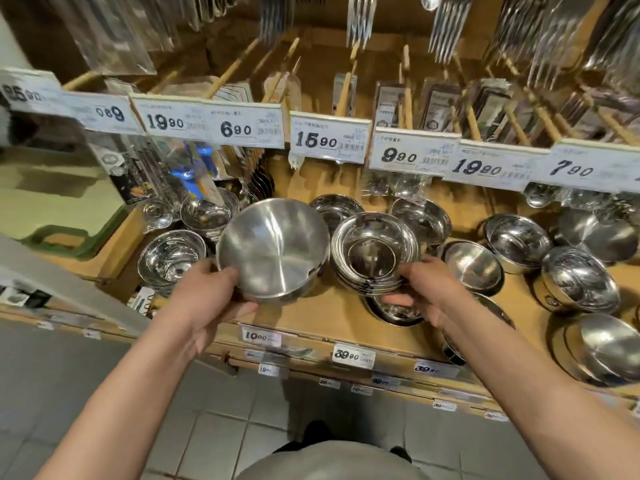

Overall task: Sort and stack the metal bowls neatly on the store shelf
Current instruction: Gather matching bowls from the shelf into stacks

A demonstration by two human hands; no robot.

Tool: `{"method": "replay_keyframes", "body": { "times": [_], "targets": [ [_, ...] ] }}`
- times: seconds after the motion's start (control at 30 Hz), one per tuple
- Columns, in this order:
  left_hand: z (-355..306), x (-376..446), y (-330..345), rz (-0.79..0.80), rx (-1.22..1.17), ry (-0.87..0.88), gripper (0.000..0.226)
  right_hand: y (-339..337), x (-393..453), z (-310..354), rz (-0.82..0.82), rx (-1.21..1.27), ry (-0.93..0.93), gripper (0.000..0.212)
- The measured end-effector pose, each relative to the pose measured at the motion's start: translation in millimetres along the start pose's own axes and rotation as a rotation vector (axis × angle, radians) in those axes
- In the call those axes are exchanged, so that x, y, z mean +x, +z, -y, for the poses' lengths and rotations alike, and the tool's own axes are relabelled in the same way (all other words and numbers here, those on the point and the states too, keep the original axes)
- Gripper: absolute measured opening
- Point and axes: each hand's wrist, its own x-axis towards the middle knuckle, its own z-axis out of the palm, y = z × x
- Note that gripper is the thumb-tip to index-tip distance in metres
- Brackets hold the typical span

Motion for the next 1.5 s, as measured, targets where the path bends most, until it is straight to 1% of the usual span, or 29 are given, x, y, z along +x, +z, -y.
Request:
{"method": "replay_keyframes", "body": {
  "times": [0.1,0.2,0.27,0.43,0.5,0.6,0.7,0.73,0.83,0.9,1.0,1.07,1.17,1.23,1.3,1.4,1.5],
  "targets": [
    [-5,-10,-14,-0.039,-0.065,0.040,0.021,26,9,-22,0.043,-0.059,0.034,0.022],
    [-5,-16,-25,-0.076,-0.081,0.045,0.029,47,19,-46,0.073,-0.086,0.077,0.024],
    [-3,-17,-30,-0.091,-0.086,0.050,0.030,58,25,-61,0.079,-0.095,0.101,0.024],
    [4,-16,-32,-0.097,-0.117,0.033,0.039,71,42,-85,0.062,-0.161,0.085,0.041],
    [6,-14,-31,-0.084,-0.124,0.013,0.037,72,48,-90,0.050,-0.167,0.101,0.042],
    [8,-12,-27,-0.073,-0.110,-0.011,0.032,73,54,-94,0.059,-0.094,0.153,0.049],
    [10,-11,-20,-0.072,-0.081,-0.011,0.030,74,56,-95,0.087,-0.058,0.152,0.037],
    [11,-10,-18,-0.066,-0.073,-0.012,0.029,75,57,-95,0.106,-0.049,0.145,0.040],
    [11,-10,-10,-0.048,-0.051,-0.015,0.024,76,56,-95,0.117,-0.022,0.149,0.061],
    [10,-9,-5,-0.042,-0.036,-0.014,0.020,75,53,-95,0.125,-0.009,0.159,0.069],
    [11,-8,7,-0.018,-0.022,-0.027,0.025,65,43,-100,0.140,-0.079,0.139,0.081],
    [11,-8,19,0.015,-0.018,-0.038,0.029,52,32,-105,0.155,-0.113,0.127,0.074],
    [13,-7,43,0.065,0.009,-0.041,0.024,24,15,-116,0.189,-0.063,0.186,0.066],
    [15,-7,63,0.113,0.022,-0.051,0.023,-5,5,-124,0.150,-0.008,0.221,0.057],
    [19,-8,85,0.161,0.027,-0.059,0.027,-40,-5,-129,0.106,0.090,0.238,0.046],
    [25,-12,120,0.235,0.035,-0.072,0.030,-94,-18,-131,-0.012,0.233,0.245,0.039],
    [31,-15,151,0.282,0.069,-0.079,0.024,-138,-28,-132,-0.103,0.365,0.258,0.032]
  ]
}}
